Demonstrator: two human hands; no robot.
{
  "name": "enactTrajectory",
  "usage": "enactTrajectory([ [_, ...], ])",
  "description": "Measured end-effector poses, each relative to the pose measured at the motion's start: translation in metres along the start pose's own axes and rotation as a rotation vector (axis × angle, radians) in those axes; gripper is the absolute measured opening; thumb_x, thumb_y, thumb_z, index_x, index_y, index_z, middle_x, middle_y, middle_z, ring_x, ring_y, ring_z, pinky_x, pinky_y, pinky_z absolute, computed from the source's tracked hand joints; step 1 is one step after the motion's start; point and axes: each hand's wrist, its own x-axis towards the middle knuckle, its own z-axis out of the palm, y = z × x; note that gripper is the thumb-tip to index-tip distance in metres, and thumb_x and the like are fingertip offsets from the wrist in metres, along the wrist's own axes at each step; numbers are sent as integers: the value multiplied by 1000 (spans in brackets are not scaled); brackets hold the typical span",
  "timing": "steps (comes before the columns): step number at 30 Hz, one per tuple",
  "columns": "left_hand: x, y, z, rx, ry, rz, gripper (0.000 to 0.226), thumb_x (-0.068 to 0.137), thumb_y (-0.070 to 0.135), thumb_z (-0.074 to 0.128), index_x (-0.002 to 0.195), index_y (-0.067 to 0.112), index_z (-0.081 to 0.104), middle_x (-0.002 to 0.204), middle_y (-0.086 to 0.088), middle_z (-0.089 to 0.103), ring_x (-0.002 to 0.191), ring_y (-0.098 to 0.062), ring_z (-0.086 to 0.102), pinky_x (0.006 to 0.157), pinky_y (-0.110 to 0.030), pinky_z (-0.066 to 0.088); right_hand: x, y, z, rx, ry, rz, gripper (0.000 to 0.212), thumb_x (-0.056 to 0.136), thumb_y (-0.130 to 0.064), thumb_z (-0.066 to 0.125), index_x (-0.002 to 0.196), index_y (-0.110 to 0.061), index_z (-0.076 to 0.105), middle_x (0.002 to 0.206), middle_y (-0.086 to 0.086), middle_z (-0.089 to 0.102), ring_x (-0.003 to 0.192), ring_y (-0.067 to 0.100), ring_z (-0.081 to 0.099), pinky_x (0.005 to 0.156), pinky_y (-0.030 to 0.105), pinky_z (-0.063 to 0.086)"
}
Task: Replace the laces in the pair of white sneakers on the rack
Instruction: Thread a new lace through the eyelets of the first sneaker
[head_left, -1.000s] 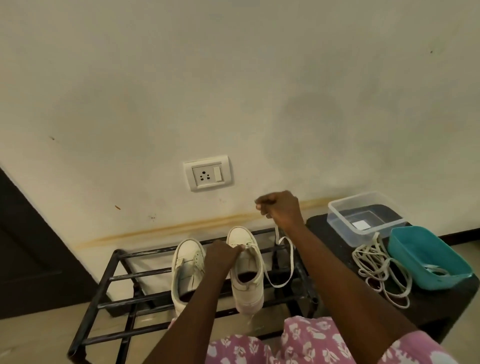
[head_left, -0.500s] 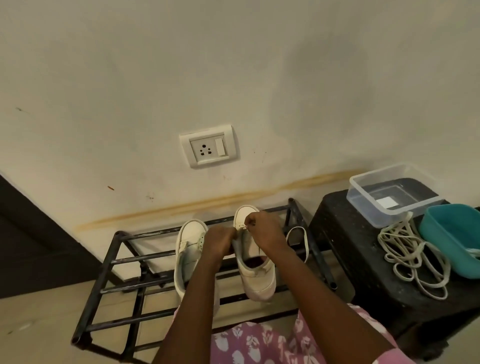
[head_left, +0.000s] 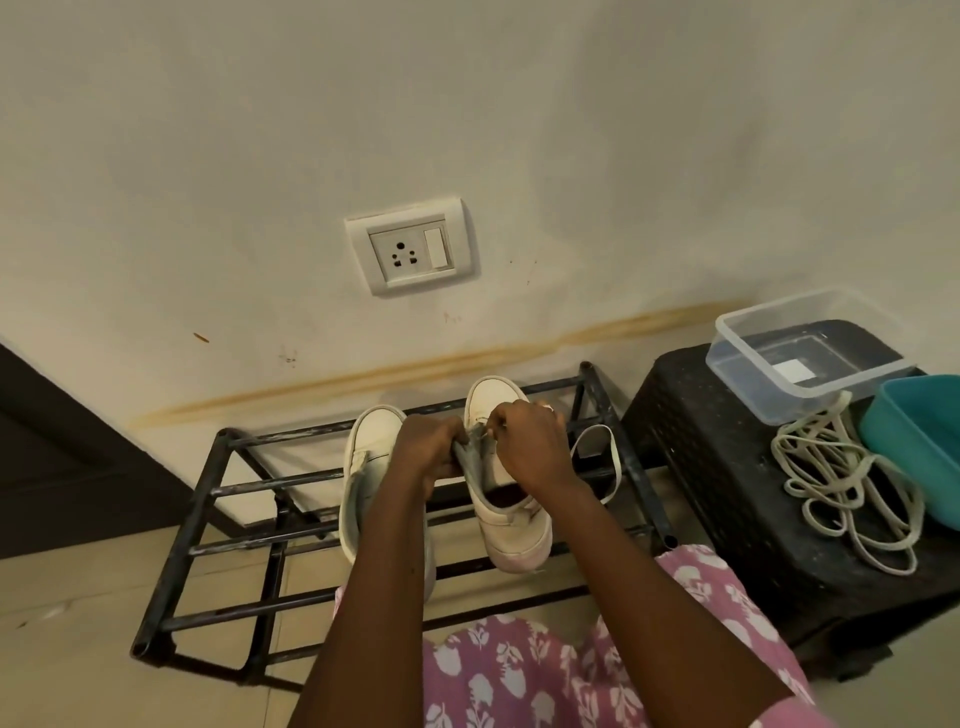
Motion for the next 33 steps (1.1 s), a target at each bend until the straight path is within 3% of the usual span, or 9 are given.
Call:
enactTrajectory([
  [9,0,-2,-4,2,-8,30,17,80,-6,50,65,0,56,63,-13,56,56,-22,58,43,-25,49,1,-4,1,123,14,70,22,93,-14,52,103,-21,70,109,2,68,116,25,47,94,38,29],
  [15,-1,-3,-3,-2,-27,49,11,80,-2,55,70,0,58,69,-14,60,63,-24,61,58,-31,54,4,-3,3,65,-29,105,22,92,-17,56,107,-24,70,112,2,66,119,26,46,95,40,30],
  [17,-3,-5,-3,-28,-59,51,7,82,5,61,81,-2,63,80,-17,65,69,-24,64,63,-31,55,5,-1,3,57,-43,102,23,92,-17,56,107,-25,71,113,1,66,120,26,45,93,40,30],
  [20,-2,-8,-4,-94,-88,35,25,88,26,64,93,1,65,85,-12,69,75,-22,66,62,-27,54,4,0,2,74,-46,103,23,93,-18,54,107,-27,70,113,1,65,121,26,41,91,41,27],
  [23,-2,-8,-2,-98,-73,-7,16,91,13,59,93,-2,64,84,-12,65,70,-19,63,58,-24,53,2,-1,3,87,-33,119,23,93,-19,55,108,-27,70,114,0,65,120,26,40,90,41,27],
  [26,0,-11,1,-1,-20,40,19,86,-1,61,104,-3,67,92,-16,65,82,-24,65,66,-26,53,2,-2,3,115,-30,145,22,93,-20,55,108,-25,71,113,0,65,120,26,41,90,40,28],
  [29,0,-13,4,110,63,122,17,82,3,66,99,1,70,86,-12,68,72,-16,65,58,-20,53,2,-1,2,120,-42,150,24,93,-18,55,111,-24,69,116,2,64,121,26,40,92,39,30],
  [33,2,-12,9,296,114,167,16,81,2,60,71,9,71,84,-15,71,84,-29,68,82,-43,57,1,-1,1,249,-20,165,29,87,-7,60,110,-22,69,119,4,63,123,26,42,98,39,33],
])
